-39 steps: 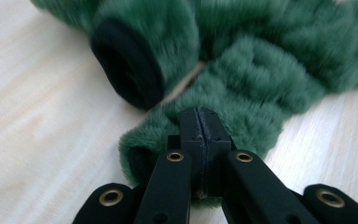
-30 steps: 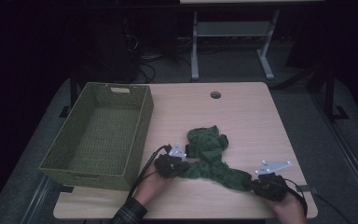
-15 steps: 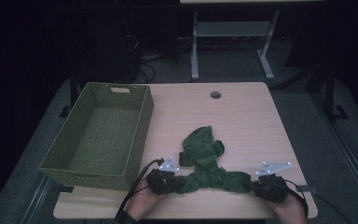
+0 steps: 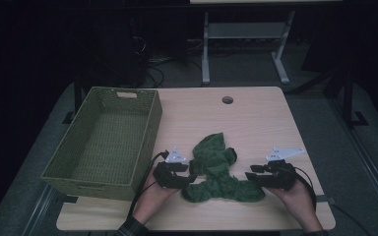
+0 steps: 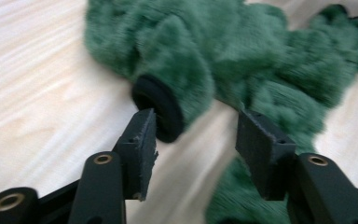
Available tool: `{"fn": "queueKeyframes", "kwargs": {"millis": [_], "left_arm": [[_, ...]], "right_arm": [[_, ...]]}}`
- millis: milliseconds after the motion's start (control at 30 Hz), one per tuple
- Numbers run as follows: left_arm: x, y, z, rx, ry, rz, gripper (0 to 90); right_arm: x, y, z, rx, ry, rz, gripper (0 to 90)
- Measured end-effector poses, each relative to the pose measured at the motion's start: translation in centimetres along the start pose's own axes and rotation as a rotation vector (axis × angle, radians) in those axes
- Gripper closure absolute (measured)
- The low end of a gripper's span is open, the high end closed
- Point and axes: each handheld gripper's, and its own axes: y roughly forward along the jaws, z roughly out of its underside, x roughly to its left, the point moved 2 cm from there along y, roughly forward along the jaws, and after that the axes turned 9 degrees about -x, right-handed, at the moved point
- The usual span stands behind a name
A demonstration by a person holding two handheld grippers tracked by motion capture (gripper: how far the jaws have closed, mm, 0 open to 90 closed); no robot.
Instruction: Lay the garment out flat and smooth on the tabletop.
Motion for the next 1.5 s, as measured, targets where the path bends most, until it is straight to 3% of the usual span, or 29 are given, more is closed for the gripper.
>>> {"fn": "queueKeyframes", "kwargs": {"millis": [233, 567, 700, 800, 933, 1133, 1233, 1333, 1500], "left_arm": [[1.3, 1.4, -0.5, 0.011, -0.010, -0.030, 45.1], [2.1, 2.7, -0.7, 0.023, -0.022, -0.020, 49.1], [2.3, 3.2, -0.7, 0.031, -0.026, -0.006, 55.2], [2.3, 3.6, -0.8, 0.033, -0.024, 0.008, 70.6], [2.2, 3.7, -1.2, 0.042, -0.014, 0.011, 82.0], [2.2, 2.9, -2.7, 0.003, 0.000, -0.001, 83.2], [2.4, 3.0, -3.1, 0.008, 0.000, -0.003, 83.5], [2.5, 3.6, -3.3, 0.007, -0.009, 0.006, 83.8], [2.7, 5.7, -3.2, 0.048, 0.006, -0.001, 83.8]], "right_arm": [[-1.7, 2.6, -2.3, -0.009, 0.000, -0.010, 54.1], [-3.8, 6.0, -4.2, -0.033, 0.034, -0.055, 49.5], [-4.4, 7.3, -3.7, -0.015, 0.060, -0.086, 57.0], [-4.4, 8.1, -3.4, 0.010, 0.057, -0.095, 75.3], [-4.2, 7.8, -3.4, 0.017, 0.029, -0.078, 83.0], [-3.5, 4.8, -3.9, -0.021, -0.016, -0.023, 84.1], [-3.1, 2.9, -3.9, -0.033, -0.039, 0.014, 84.5], [-3.0, 1.8, -3.0, -0.029, -0.035, 0.037, 84.9], [-2.9, 1.7, -1.1, 0.041, -0.001, 0.059, 85.1]]}}
